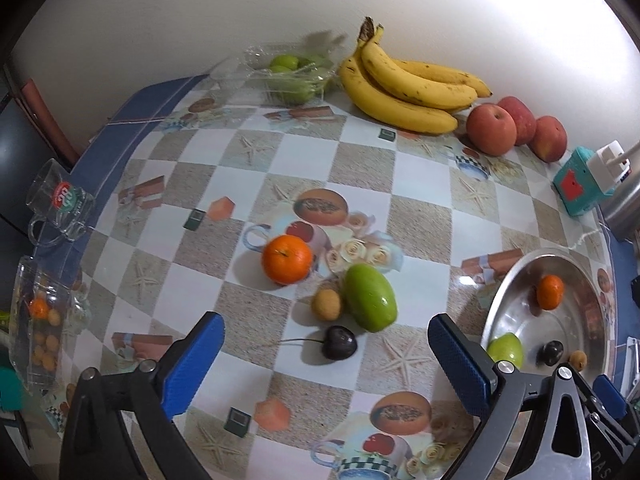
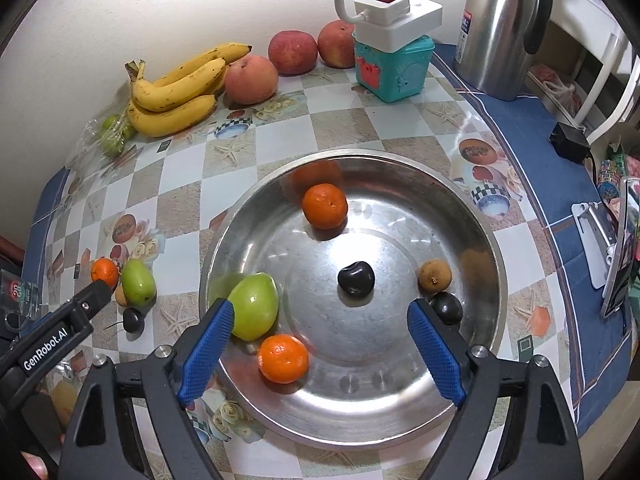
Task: Organize fruits
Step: 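Withdraw both open grippers from the bowl, then move both open grippers toward the black plum and kiwi in the fruit row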
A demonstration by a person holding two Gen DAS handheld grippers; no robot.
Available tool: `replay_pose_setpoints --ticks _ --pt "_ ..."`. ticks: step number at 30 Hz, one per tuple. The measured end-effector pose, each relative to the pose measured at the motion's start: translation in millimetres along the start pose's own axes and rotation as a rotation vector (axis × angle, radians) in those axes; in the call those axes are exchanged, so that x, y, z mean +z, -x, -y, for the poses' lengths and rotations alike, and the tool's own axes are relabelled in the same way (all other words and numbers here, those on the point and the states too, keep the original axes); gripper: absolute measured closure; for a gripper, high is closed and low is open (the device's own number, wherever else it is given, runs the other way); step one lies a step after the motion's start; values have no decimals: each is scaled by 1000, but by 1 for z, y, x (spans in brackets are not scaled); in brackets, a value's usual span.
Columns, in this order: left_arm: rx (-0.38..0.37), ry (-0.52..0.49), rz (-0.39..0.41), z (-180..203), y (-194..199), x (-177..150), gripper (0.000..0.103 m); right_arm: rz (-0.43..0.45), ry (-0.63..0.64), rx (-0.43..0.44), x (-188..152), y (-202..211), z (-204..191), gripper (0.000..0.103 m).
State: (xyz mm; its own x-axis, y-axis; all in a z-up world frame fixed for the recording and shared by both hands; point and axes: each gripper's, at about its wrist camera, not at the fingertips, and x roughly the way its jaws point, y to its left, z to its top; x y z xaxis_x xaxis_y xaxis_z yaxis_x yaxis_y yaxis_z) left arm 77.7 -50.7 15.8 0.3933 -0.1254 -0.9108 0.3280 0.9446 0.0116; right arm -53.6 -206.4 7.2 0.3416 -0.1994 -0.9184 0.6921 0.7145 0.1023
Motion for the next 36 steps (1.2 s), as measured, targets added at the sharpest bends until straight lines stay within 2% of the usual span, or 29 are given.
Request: replay_pose_setpoints --ticks 10,20,27,36 --pt "32 7 20 -22 2 8 0 -1 34 -11 -2 -5 -9 14" --pt "81 72 19 -68 -4 18 0 -11 77 30 -5 -12 -30 14" --pt "73 128 3 -92 -11 21 0 -7 130 73 -6 -12 -56 14" --pt "46 146 23 -100 -16 25 0 0 162 128 -3 -13 -83 14"
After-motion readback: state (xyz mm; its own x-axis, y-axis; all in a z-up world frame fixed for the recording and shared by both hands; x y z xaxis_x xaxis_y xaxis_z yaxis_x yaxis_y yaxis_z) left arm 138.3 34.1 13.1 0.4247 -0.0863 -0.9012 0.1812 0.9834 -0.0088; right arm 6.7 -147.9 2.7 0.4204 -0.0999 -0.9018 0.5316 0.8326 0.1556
